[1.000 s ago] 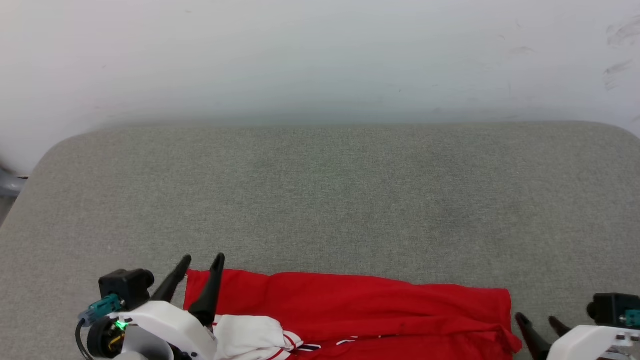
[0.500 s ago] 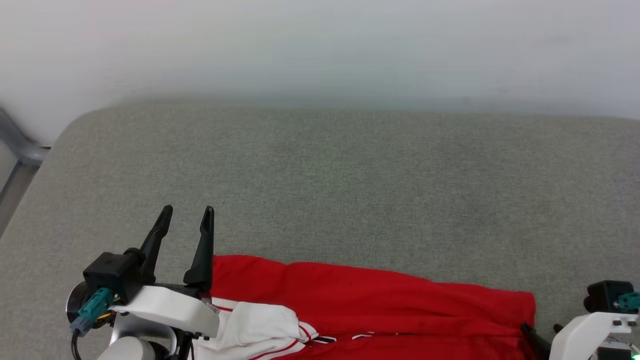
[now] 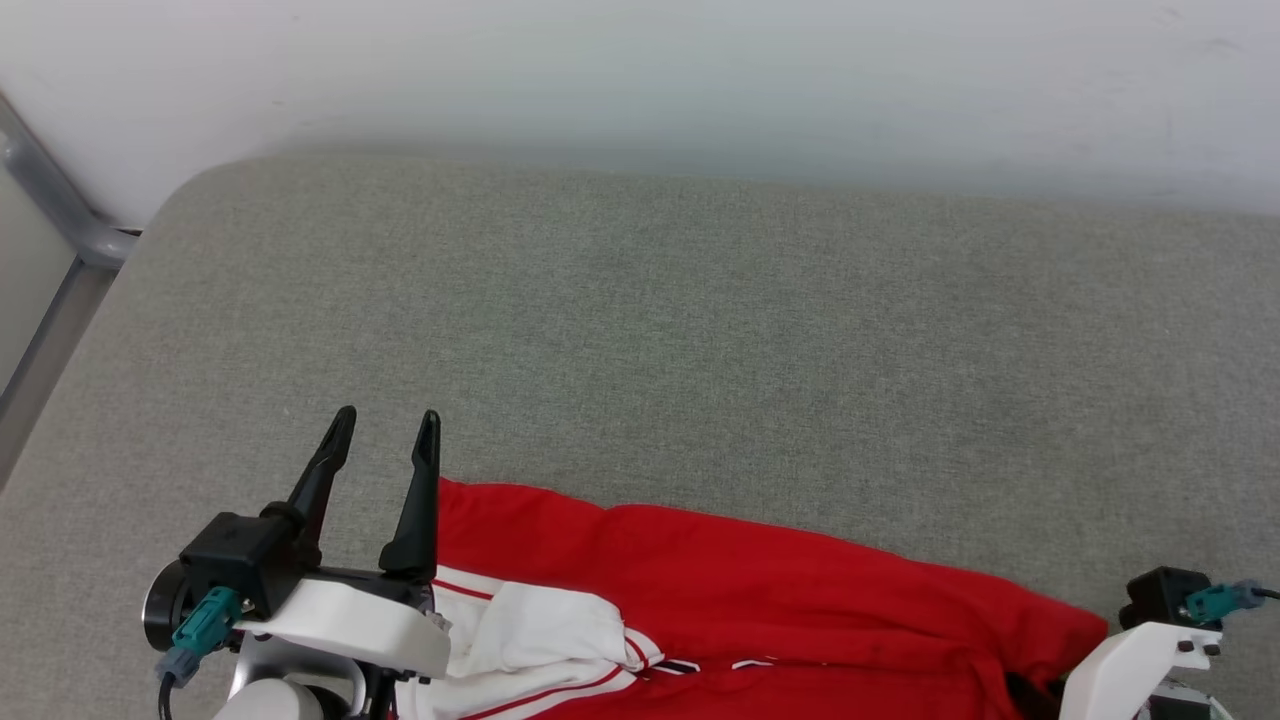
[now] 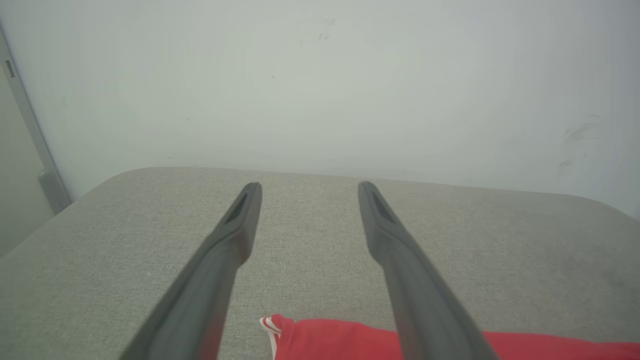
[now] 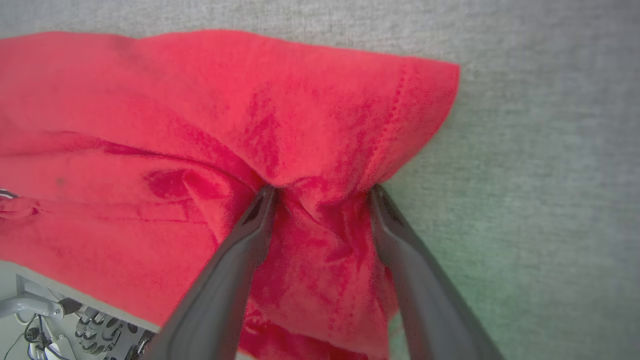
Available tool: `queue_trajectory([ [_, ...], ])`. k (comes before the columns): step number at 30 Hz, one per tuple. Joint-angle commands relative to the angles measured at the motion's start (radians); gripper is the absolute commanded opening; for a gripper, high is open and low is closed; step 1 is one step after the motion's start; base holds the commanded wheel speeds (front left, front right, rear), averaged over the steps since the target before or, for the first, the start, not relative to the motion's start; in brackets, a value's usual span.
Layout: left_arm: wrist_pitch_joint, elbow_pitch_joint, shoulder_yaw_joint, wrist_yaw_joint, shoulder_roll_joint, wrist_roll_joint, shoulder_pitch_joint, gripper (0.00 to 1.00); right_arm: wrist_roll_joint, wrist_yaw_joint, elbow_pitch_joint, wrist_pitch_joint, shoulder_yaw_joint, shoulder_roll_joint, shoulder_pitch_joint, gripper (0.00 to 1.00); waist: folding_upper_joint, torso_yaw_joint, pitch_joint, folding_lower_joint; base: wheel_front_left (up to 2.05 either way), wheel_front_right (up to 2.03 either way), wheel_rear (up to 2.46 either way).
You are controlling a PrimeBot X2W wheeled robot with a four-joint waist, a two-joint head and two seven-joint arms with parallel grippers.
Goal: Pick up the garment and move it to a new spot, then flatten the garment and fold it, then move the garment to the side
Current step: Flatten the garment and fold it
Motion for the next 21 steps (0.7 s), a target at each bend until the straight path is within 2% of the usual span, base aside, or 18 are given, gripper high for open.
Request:
queue_trajectory([
  [1, -0.003, 0.003, 0.006, -0.002, -0.004, 0.006, 0.014, 1.0, 0.025, 0.003, 0.062, 0.036, 0.05, 0.057, 0.041, 0.0, 0.0001, -0.005, -0.005, 0.0, 0.0, 0.0, 0.0],
  [9, -0.003, 0.009, 0.0, 0.003, 0.002, 0.032, 0.034, 1.0, 0.034, 0.001, 0.003, -0.042, 0.018, -0.006, -0.039, 0.0, 0.0001, -0.035, -0.053, 0.0, 0.0, 0.0, 0.0],
  [13, 0.0, 0.003, -0.006, 0.013, 0.006, 0.041, 0.042, 1.0, 0.035, 0.001, -0.013, -0.037, -0.019, -0.04, -0.052, 0.0, 0.0001, -0.051, -0.071, 0.0, 0.0, 0.0, 0.0],
  [21, 0.003, -0.006, -0.013, 0.025, 0.01, 0.048, 0.058, 1.0, 0.015, 0.001, -0.028, 0.0, -0.196, -0.1, -0.032, 0.0, 0.0001, -0.071, -0.087, 0.0, 0.0, 0.0, 0.0],
])
